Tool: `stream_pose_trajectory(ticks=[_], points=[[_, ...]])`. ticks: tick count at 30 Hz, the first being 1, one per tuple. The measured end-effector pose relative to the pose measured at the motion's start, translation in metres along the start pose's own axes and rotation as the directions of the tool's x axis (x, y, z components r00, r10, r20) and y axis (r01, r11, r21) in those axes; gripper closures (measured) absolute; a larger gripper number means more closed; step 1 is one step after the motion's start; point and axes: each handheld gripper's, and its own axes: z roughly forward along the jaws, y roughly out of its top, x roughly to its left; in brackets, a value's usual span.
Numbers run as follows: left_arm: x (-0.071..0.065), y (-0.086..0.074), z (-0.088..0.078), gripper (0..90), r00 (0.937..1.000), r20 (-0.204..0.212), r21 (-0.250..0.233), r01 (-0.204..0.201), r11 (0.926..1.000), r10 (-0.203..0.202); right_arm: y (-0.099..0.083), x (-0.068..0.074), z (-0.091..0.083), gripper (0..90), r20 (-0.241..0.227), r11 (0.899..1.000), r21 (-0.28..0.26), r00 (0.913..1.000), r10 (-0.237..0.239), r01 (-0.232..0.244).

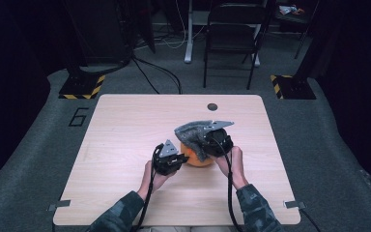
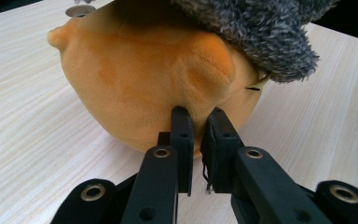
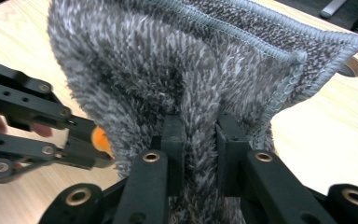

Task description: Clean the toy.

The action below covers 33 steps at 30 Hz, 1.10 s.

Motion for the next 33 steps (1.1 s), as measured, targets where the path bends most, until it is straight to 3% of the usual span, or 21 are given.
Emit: stream_pose_trajectory(ticks=[18, 24, 29, 33], points=[[0.003, -0.002, 0.000, 81.5, 0.9999, 0.007, 0.008, 0.015, 0.9999, -0.015, -0.022, -0.036, 0.007, 76.5, 0.026, 0.991, 0.091, 0.9954, 0.092, -0.094], [0.004, -0.002, 0.000, 81.3, 0.9999, 0.008, 0.008, 0.010, 0.9999, -0.010, -0.034, -0.054, 0.014, 76.4, 0.042, 0.979, 0.132, 0.9876, 0.151, -0.156], [0.005, -0.002, 0.000, 81.3, 0.9998, 0.017, 0.013, 0.012, 0.9998, -0.012, -0.044, -0.064, 0.019, 76.5, 0.081, 0.969, 0.178, 0.9839, 0.159, -0.171], [0.005, -0.002, 0.000, 81.2, 0.9999, 0.014, 0.012, 0.010, 0.9999, -0.010, -0.048, -0.071, 0.020, 76.6, 0.074, 0.961, 0.197, 0.9805, 0.182, -0.194]])
